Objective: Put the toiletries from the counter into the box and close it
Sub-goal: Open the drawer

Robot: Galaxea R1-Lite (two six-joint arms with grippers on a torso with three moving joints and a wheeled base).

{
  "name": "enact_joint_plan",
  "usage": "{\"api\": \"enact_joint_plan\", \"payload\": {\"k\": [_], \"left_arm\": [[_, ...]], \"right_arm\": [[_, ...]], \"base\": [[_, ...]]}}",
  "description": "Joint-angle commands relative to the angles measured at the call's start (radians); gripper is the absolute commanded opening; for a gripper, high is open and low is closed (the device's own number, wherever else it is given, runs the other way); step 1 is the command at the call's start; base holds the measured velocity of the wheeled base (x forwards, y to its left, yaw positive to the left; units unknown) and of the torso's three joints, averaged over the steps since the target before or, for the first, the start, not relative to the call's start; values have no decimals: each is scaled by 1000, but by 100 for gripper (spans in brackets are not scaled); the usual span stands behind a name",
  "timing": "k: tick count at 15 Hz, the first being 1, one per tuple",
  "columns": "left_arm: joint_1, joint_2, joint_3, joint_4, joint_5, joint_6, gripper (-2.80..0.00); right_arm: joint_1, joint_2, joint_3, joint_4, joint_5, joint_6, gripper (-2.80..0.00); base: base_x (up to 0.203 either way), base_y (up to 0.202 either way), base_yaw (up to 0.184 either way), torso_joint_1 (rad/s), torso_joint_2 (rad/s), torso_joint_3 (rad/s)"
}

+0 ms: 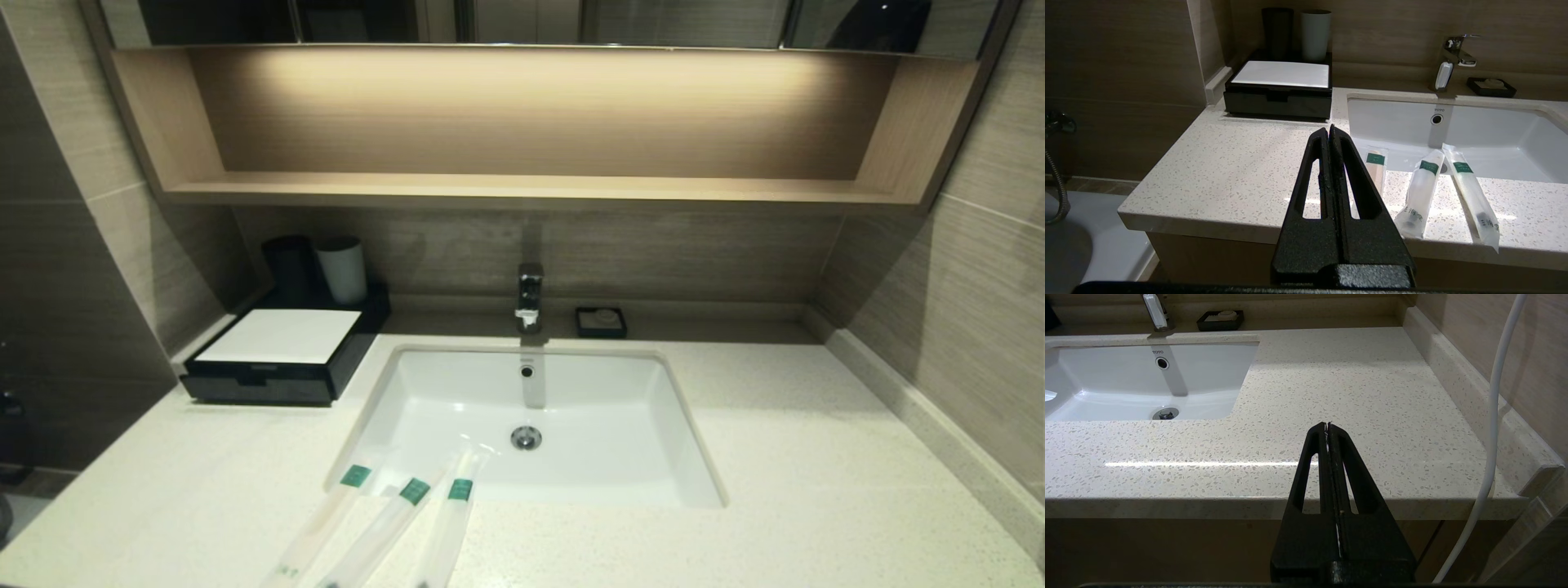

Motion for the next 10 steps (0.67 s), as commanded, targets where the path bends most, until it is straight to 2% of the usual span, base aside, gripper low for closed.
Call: {"api": "enact_joint_plan", "payload": {"k": [1, 7, 10], "left_arm": [[0, 0, -78, 50, -1, 5, -280], [0, 29, -257, 114, -5, 52, -280], [1, 251, -397, 85, 27, 25, -280]], "right_arm": [[0, 1, -1, 0, -1, 0, -280], [0, 1, -1, 0, -1, 0, -280], [0, 1, 0, 0, -1, 0, -280]], "base": [[0, 0, 0, 0, 0, 0], [0, 0, 0, 0, 0, 0], [0, 0, 0, 0, 0, 0]]}}
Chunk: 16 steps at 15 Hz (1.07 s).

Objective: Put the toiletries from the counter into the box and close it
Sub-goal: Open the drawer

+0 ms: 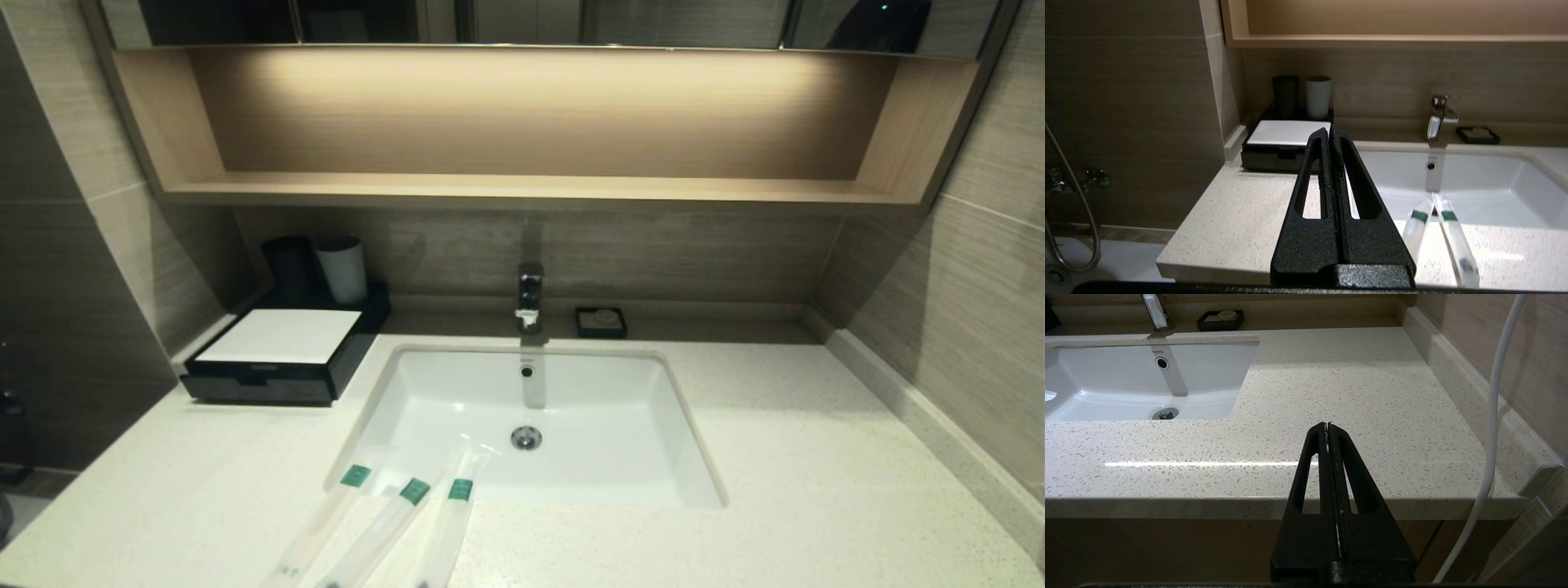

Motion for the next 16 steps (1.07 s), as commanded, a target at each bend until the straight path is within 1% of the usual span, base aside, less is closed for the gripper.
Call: {"api": "enact_joint_plan", "payload": {"k": [1, 3, 5, 8, 12, 14, 16], "left_arm": [[0, 225, -124, -28, 33, -23, -280], [0, 343, -181, -67, 57, -37, -280], [0, 426, -200, -102, 69, -42, -280], [1, 548, -204, -134, 91, -42, -280], [10, 724, -199, -202, 157, -46, -280], [11, 808, -181, -243, 167, -53, -280], [13, 905, -158, -312, 168, -51, -280]], "right_arm": [[0, 1, 0, -1, 0, 0, -280], [0, 1, -1, -1, 0, 0, -280], [0, 1, 0, -1, 0, 0, -280], [0, 1, 0, -1, 0, 0, -280], [0, 1, 0, -1, 0, 0, -280], [0, 1, 0, -1, 0, 0, -280], [0, 1, 0, -1, 0, 0, -280]], "base": [[0, 0, 0, 0, 0, 0], [0, 0, 0, 0, 0, 0], [0, 0, 0, 0, 0, 0], [0, 0, 0, 0, 0, 0], [0, 0, 0, 0, 0, 0], [0, 0, 0, 0, 0, 0], [0, 0, 0, 0, 0, 0]]}}
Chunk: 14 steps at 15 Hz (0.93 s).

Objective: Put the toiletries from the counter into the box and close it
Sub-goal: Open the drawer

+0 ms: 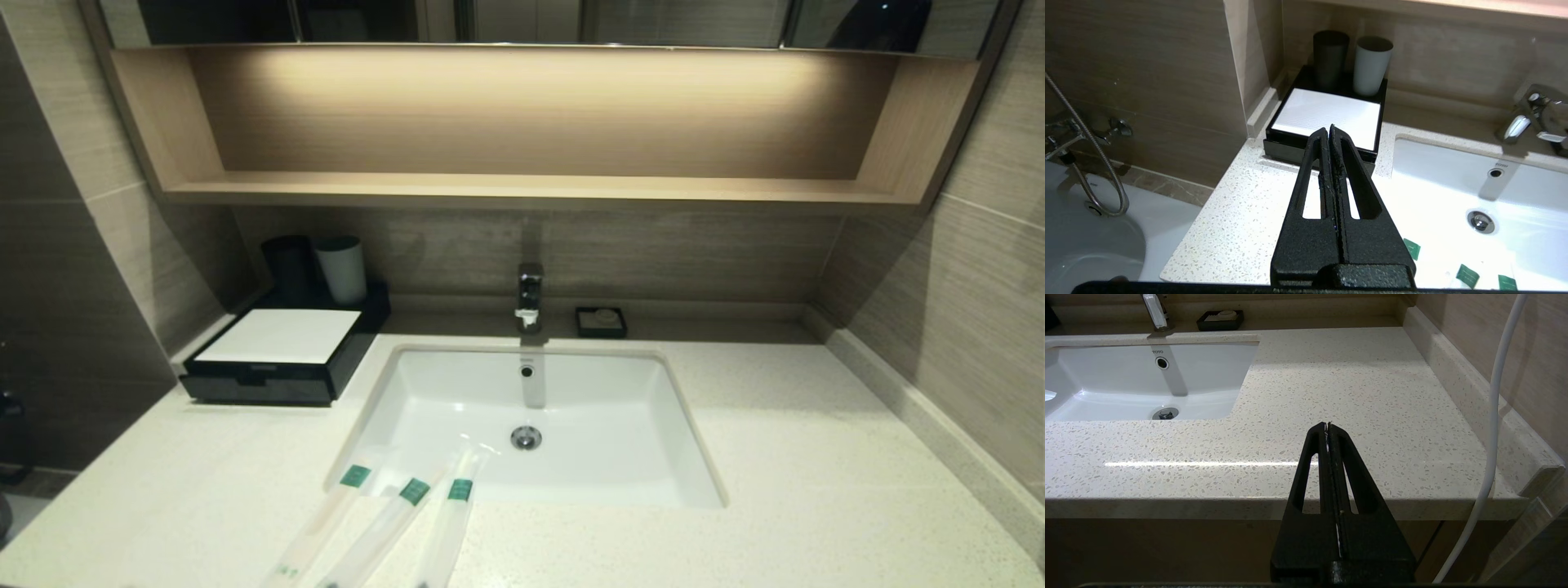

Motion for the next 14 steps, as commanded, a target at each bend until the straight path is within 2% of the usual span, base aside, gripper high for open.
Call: {"api": "enact_joint_plan", "payload": {"k": [1, 3, 5, 6, 8, 10, 14], "left_arm": [[15, 183, 19, -81, 0, 1, -280], [69, 329, 23, -196, -11, 4, -280], [139, 467, 47, -372, -42, 4, -280], [164, 513, 72, -454, -82, 4, -280], [204, 595, 97, -545, -163, 7, -280], [230, 663, 130, -633, -221, 7, -280], [234, 780, 252, -849, -300, 8, -280]], "right_arm": [[0, 1, 1, 0, 0, 1, -280], [0, 1, 1, 0, 0, 1, -280], [0, 1, 0, 0, 0, 1, -280], [0, 1, 0, 0, 0, 1, -280], [1, 1, 1, 0, 0, 1, -280], [0, 1, 1, 0, 0, 1, -280], [0, 1, 0, 0, 0, 1, -280]], "base": [[0, 0, 0, 0, 0, 0], [0, 0, 0, 0, 0, 0], [0, 0, 0, 0, 0, 0], [0, 0, 0, 0, 0, 0], [0, 0, 0, 0, 0, 0], [0, 0, 0, 0, 0, 0], [0, 0, 0, 0, 0, 0]]}}
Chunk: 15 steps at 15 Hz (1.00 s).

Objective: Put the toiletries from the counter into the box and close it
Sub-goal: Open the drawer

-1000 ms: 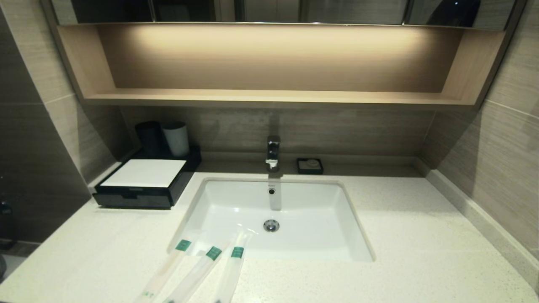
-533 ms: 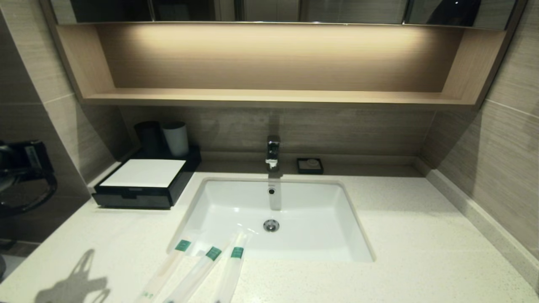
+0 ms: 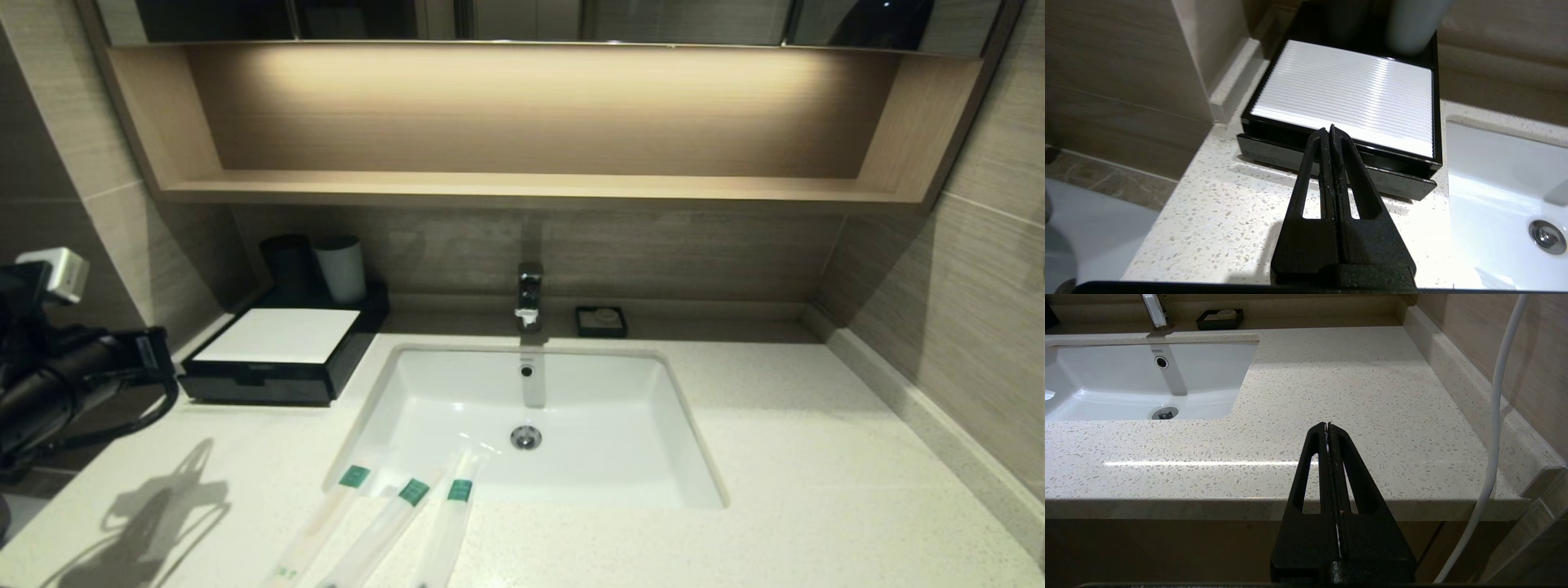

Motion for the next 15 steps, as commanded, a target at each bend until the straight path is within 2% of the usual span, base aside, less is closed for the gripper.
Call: {"api": "enact_joint_plan", "payload": {"k": [1, 5, 15], "left_arm": [[3, 118, 45, -120, -26, 2, -280], [13, 196, 43, -164, -37, 26, -280], [6, 311, -68, -96, -38, 25, -280]], "right_arm": [[0, 1, 0, -1, 0, 1, -280], [0, 1, -1, -1, 0, 1, -280], [0, 1, 0, -1, 0, 1, -280]], "base": [[0, 0, 0, 0, 0, 0], [0, 0, 0, 0, 0, 0], [0, 0, 0, 0, 0, 0]]}}
